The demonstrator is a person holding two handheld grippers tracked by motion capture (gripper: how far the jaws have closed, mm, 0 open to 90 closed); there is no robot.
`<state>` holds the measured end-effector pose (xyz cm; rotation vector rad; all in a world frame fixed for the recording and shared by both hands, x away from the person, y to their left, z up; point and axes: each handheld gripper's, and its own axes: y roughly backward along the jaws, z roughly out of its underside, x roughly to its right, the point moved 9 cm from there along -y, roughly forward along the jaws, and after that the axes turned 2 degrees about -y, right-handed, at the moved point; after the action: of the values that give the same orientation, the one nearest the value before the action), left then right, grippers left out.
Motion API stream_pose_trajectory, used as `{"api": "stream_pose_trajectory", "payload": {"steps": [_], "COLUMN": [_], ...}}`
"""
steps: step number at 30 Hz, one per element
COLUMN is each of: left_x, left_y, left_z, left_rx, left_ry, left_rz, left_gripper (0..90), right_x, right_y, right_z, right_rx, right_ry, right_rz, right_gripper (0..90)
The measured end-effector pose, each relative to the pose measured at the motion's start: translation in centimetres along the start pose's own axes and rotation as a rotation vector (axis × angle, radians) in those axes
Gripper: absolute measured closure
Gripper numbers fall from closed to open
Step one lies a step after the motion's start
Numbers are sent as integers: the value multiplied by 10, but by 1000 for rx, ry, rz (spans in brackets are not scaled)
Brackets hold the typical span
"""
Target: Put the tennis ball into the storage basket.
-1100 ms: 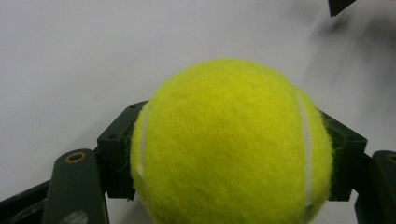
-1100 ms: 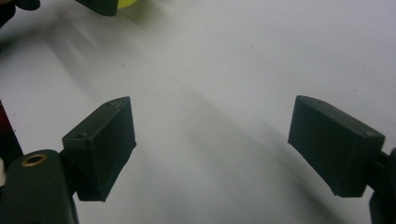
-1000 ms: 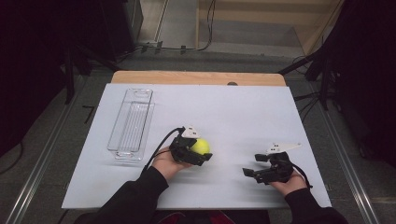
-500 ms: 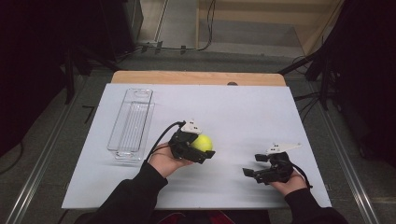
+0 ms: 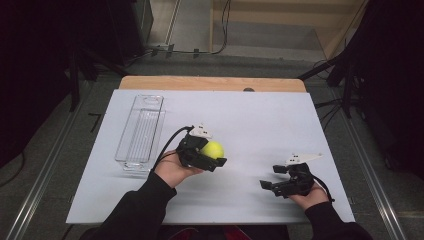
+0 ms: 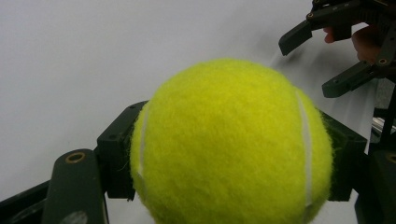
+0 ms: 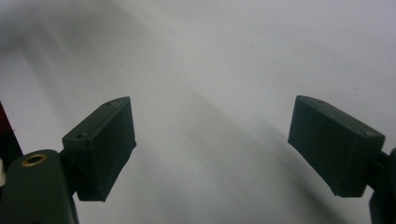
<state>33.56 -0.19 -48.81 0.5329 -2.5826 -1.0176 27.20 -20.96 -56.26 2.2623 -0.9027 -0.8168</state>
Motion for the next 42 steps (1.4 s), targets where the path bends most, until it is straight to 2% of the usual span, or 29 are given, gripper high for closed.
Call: {"api": "stream_pose_trajectory", "payload": {"steps": [8,16,42], "left_x": [-11,-18,-48], "left_y": [9,17,46], "left_z": [1,3,8], "left_rx": [6,-5,8], "left_ry": [16,34,118], "left_rz": [-30,-40,-87], "left_gripper": [257,256,256], "right_x": [0,0,-4], "right_y": [0,0,-1], "right_z": [0,0,0], "right_rx": [0,-1,-3], "right_ry": [-2,-3,2], "right_rz": [0,3,-6], "right_gripper": [129,129,129]}}
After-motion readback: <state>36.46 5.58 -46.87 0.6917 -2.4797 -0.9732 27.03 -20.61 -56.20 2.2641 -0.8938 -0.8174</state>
